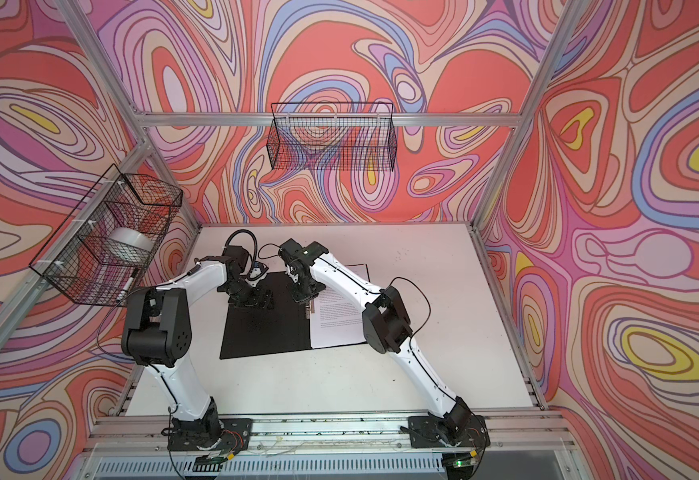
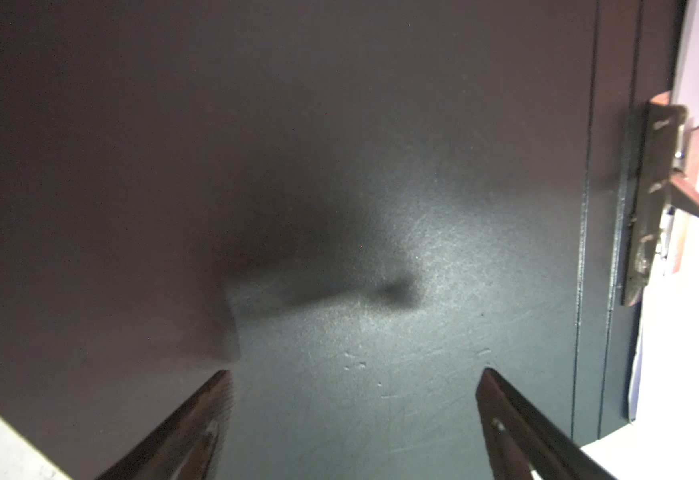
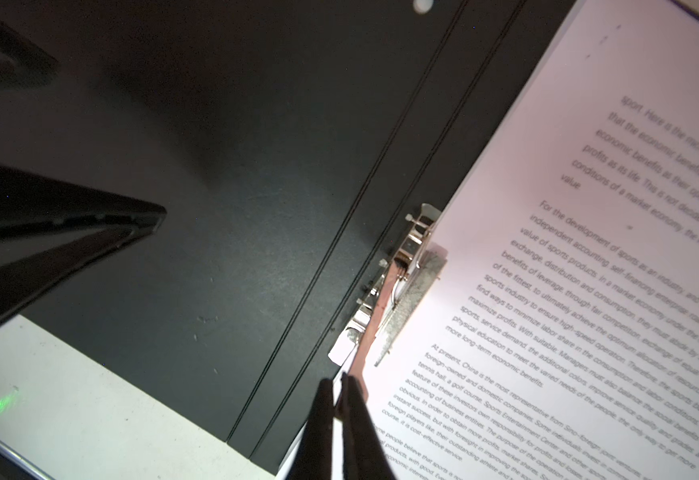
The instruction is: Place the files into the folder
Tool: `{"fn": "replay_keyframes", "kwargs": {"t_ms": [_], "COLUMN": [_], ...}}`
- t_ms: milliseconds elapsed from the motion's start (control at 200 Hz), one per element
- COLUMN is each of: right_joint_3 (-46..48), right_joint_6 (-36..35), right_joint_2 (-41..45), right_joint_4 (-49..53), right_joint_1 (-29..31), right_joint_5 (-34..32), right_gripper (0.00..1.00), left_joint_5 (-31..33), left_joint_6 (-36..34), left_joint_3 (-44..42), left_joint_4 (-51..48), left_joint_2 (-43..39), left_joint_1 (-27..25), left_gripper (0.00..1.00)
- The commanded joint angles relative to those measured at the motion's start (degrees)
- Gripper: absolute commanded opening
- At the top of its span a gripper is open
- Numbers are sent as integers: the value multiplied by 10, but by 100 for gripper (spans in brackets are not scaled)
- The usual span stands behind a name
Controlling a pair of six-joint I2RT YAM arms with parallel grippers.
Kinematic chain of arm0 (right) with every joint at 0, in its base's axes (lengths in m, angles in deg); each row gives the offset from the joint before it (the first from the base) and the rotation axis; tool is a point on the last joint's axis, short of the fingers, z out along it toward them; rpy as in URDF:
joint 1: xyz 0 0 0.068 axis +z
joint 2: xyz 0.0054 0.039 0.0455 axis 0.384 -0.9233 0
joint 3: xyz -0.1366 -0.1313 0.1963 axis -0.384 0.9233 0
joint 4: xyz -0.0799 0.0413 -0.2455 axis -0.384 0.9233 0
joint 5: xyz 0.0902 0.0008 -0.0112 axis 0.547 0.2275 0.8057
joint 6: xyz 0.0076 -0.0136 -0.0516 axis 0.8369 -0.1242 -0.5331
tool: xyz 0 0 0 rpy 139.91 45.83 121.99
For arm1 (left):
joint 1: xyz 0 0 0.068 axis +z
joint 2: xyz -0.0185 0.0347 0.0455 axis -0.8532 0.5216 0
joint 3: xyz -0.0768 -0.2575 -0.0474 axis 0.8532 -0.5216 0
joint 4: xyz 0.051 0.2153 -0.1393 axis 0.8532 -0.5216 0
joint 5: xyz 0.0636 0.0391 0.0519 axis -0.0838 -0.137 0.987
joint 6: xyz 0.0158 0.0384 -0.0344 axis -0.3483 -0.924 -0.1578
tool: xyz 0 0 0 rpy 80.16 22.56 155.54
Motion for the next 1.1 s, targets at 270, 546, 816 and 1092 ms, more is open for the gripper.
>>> {"fn": "replay_keyframes", "kwargs": {"t_ms": [270,546,816,1092], "right_joint_3": [-8,-16,-13,-29], "right_joint_6": [-6,-10,-16,-19], "right_joint_2": [-5,-5,-13,-14], "right_joint_4": [25,34,36,37], "right_joint_1": [3,3,3,3], "right_joint_5": [5,6,9,-2], "right_gripper": [6,6,6,9], "left_joint_5": [-3,-2,-3,-3], "left_joint_6": [-14,-14,-14,-14], "left_joint_3": [6,7,9,9], "left_joint_4": [-16,-17,-18,-19], "left_joint_2": [10,11,14,14], "left_joint_1": [2,2,2,2], "left_gripper": [91,91,91,91]}}
